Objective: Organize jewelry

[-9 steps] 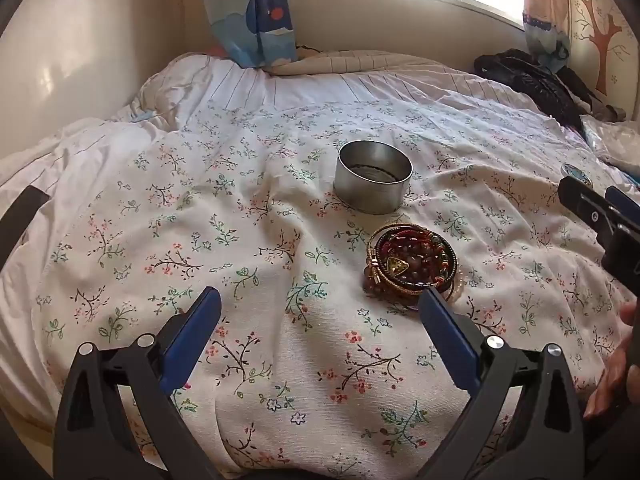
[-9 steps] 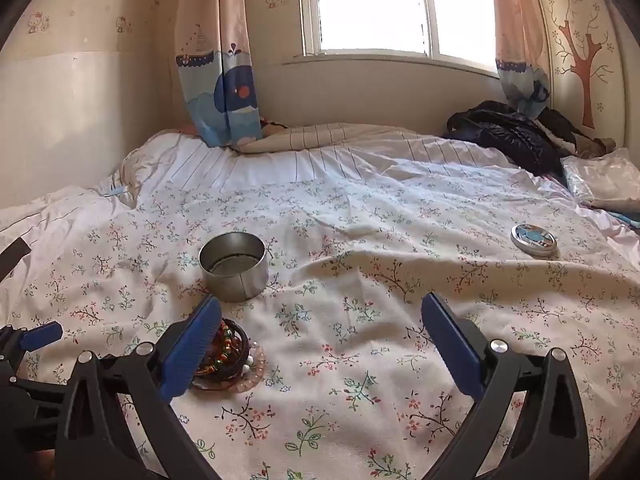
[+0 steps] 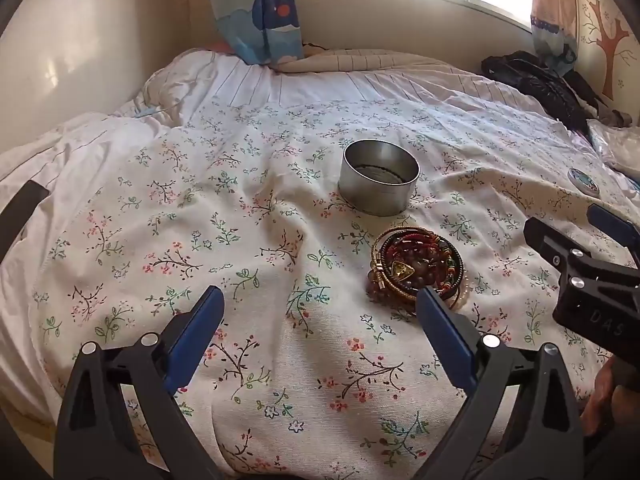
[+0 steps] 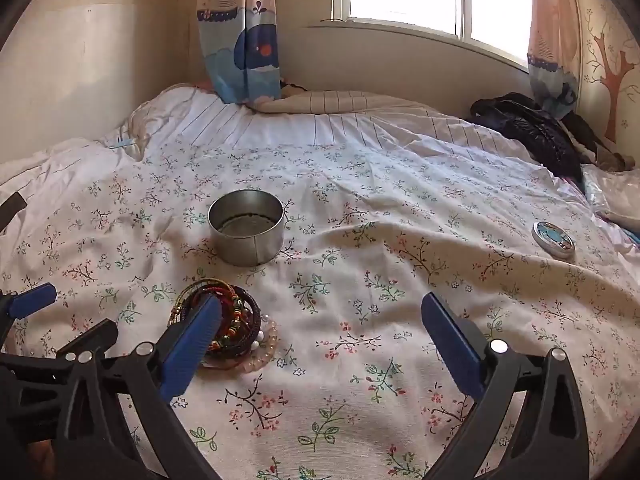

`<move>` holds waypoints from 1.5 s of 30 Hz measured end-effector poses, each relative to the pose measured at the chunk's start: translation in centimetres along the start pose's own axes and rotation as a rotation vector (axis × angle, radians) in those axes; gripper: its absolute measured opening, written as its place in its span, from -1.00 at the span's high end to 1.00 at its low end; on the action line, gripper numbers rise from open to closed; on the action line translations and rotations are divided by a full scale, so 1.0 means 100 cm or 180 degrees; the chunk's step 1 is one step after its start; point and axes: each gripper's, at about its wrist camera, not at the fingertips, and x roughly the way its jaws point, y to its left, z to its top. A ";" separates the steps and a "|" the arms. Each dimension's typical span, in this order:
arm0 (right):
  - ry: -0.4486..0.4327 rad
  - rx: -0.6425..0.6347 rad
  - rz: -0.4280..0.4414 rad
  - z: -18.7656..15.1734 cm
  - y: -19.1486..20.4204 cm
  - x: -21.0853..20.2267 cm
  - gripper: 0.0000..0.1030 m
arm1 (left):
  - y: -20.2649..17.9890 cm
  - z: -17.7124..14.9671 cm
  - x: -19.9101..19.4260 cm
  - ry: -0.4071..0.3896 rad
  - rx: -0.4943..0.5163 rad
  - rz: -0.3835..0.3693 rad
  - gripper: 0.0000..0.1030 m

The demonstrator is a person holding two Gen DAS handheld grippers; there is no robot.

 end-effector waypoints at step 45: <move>0.0055 0.0096 0.0036 0.007 0.004 0.016 -0.87 | 0.010 0.001 0.002 0.0047 -0.0035 -0.0011 -0.80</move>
